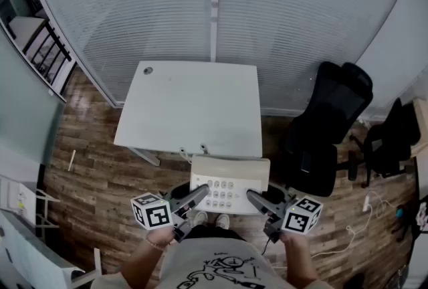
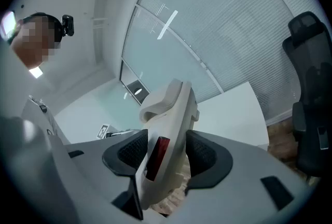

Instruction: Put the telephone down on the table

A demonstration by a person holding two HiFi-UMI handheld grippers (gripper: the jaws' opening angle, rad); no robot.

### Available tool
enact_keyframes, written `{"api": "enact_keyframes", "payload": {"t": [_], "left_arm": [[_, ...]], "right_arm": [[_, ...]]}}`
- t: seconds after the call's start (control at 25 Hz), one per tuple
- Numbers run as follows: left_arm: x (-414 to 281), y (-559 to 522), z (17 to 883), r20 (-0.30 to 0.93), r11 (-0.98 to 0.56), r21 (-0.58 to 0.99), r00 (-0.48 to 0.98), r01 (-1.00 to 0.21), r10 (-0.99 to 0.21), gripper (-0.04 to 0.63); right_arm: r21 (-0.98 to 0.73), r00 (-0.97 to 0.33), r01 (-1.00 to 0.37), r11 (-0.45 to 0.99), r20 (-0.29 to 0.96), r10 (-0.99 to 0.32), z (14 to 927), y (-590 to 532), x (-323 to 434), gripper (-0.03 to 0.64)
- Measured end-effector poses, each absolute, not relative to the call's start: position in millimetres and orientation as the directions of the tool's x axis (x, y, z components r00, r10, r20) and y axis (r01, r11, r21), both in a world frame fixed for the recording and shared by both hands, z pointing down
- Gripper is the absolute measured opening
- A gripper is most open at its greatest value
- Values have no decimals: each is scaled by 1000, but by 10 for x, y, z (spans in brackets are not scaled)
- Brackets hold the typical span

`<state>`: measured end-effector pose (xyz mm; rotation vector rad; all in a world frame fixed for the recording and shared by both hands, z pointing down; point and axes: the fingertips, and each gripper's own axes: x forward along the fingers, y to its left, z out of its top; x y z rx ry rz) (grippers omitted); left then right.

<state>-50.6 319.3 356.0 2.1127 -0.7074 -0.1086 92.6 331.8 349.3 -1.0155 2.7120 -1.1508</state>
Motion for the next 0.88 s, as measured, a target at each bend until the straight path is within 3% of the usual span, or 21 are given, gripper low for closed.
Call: {"api": "enact_keyframes", "payload": {"t": [0.88], "left_arm": [[-229, 3215, 3547, 172, -437, 772, 814, -461, -554, 178]], "right_arm": [[-643, -802, -546, 537, 215, -557, 3479, 3309, 1198, 247]]}}
